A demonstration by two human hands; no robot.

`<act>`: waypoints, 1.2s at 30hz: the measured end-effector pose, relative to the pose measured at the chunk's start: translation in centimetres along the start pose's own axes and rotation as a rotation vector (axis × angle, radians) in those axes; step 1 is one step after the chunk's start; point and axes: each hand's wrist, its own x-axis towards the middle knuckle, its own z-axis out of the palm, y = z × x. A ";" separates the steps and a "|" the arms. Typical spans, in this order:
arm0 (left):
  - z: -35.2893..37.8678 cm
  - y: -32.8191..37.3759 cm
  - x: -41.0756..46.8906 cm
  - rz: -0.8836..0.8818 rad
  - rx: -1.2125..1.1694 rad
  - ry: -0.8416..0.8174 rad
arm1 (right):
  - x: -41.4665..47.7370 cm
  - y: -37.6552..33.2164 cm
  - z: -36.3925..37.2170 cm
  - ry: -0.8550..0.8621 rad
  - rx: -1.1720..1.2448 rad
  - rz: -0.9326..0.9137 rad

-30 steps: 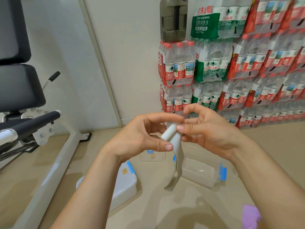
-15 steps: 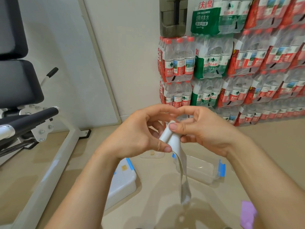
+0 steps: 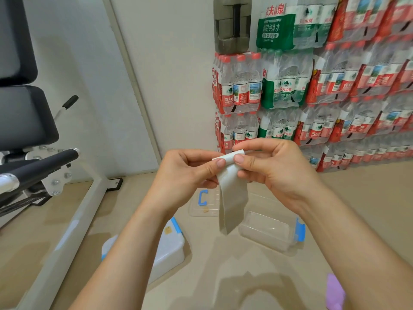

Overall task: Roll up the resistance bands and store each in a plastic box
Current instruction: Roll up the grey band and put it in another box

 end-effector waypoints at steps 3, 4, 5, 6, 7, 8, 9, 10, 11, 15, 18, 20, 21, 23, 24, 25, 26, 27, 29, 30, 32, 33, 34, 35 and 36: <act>0.2 -0.3 0.1 0.003 -0.014 0.030 | 0.0 0.0 -0.1 -0.016 0.003 0.016; 0.2 -0.3 0.1 0.007 -0.022 0.037 | -0.1 -0.1 -0.1 -0.026 0.012 0.020; 0.2 -0.2 0.1 0.012 -0.029 0.043 | -0.1 -0.1 -0.2 -0.039 0.020 0.023; 0.2 -0.2 0.1 0.016 -0.035 0.046 | -0.2 -0.2 -0.2 -0.049 0.025 0.027; 0.2 -0.1 0.1 0.018 -0.039 0.046 | -0.2 -0.2 -0.2 -0.055 0.025 0.031; 0.2 -0.1 0.2 0.018 -0.043 0.044 | -0.2 -0.1 -0.3 -0.056 0.023 0.037; 0.2 -0.1 0.2 0.016 -0.045 0.045 | -0.1 -0.1 -0.3 -0.051 0.020 0.047; 0.2 -0.2 0.2 0.014 -0.046 0.049 | 0.0 -0.1 -0.4 -0.045 0.018 0.060; 0.3 -0.2 0.2 0.013 -0.046 0.054 | 0.0 -0.1 -0.4 -0.040 0.015 0.074; 0.4 -0.4 0.3 0.023 -0.045 0.066 | 0.0 -0.1 -0.5 -0.031 0.005 0.105; 0.5 -0.6 0.5 0.025 -0.056 0.078 | -0.1 -0.1 -0.3 -0.020 -0.003 0.093; 0.6 -0.7 0.6 0.022 -0.067 0.078 | -0.1 0.0 -0.2 -0.001 -0.006 0.082; 0.6 -0.7 0.6 0.023 -0.074 0.077 | -0.1 0.0 -0.2 0.011 -0.009 0.078; 0.7 -0.7 0.6 0.032 -0.088 0.078 | 0.0 0.0 -0.1 0.030 -0.015 0.079; 0.7 -0.7 0.6 0.037 -0.097 0.082 | -0.1 0.1 0.0 0.034 -0.003 0.084; 0.8 -0.7 0.7 0.038 -0.109 0.089 | -0.1 0.1 0.1 0.031 0.024 0.093; 0.8 -0.7 0.7 0.038 -0.122 0.096 | -0.1 0.1 0.2 0.022 0.059 0.106; 0.9 -0.7 0.7 0.035 -0.136 0.101 | -0.1 0.2 0.2 0.006 0.098 0.119; 0.9 -0.8 0.7 0.029 -0.158 0.106 | -0.2 0.2 0.2 -0.036 0.161 0.141; 0.9 -0.8 0.7 0.028 -0.170 0.107 | -0.2 0.1 0.2 -0.053 0.187 0.145; 0.8 -0.8 0.7 0.033 -0.194 0.111 | -0.1 0.1 0.1 -0.063 0.236 0.143; 0.8 -0.8 0.7 0.036 -0.200 0.115 | -0.1 0.1 0.1 -0.063 0.253 0.142; 0.8 -0.8 0.7 0.039 -0.201 0.117 | -0.1 0.1 0.1 -0.064 0.263 0.142; 0.8 -0.8 0.7 0.042 -0.199 0.118 | -0.1 0.1 0.1 -0.060 0.267 0.137; 0.9 -0.8 0.7 0.045 -0.199 0.118 | -0.1 0.1 0.2 -0.052 0.265 0.128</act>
